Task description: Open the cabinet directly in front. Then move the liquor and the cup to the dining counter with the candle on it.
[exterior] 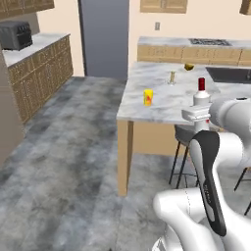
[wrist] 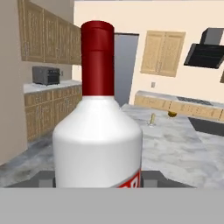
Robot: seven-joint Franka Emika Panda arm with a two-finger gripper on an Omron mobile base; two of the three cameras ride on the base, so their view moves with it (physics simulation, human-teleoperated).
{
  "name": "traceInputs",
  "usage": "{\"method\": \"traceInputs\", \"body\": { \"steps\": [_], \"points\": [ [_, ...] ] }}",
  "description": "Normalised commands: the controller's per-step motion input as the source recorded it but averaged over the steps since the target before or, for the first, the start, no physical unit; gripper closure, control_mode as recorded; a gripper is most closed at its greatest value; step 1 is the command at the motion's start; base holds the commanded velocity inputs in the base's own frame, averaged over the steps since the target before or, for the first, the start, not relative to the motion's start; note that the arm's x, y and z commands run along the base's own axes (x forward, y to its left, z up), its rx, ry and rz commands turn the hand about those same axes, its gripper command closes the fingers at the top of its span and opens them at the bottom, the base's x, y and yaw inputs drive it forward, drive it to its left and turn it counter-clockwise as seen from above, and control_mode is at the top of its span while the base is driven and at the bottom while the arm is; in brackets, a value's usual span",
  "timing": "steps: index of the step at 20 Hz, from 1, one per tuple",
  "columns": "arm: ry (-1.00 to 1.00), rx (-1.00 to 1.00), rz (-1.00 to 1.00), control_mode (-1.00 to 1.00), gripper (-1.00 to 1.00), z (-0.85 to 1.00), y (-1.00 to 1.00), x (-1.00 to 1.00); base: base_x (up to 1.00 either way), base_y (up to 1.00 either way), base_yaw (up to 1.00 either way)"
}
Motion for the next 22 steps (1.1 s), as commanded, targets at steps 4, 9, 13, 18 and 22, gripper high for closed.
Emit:
{"method": "traceInputs", "body": {
  "steps": [4,9,13,18,22],
  "points": [
    [0.0,0.0,0.0,1.0,1.0,0.0,0.0,0.0,0.15,0.0,-0.56],
    [0.0,0.0,0.0,1.0,1.0,0.0,0.0,0.0,0.36,0.05,-0.46],
    [0.0,0.0,0.0,1.0,1.0,0.0,0.0,0.0,0.9,0.25,-0.21],
    [0.0,0.0,0.0,1.0,1.0,0.0,0.0,0.0,0.95,0.16,-0.13],
    [0.0,0.0,0.0,1.0,1.0,0.0,0.0,0.0,0.24,0.22,-0.01]
  ]
}}
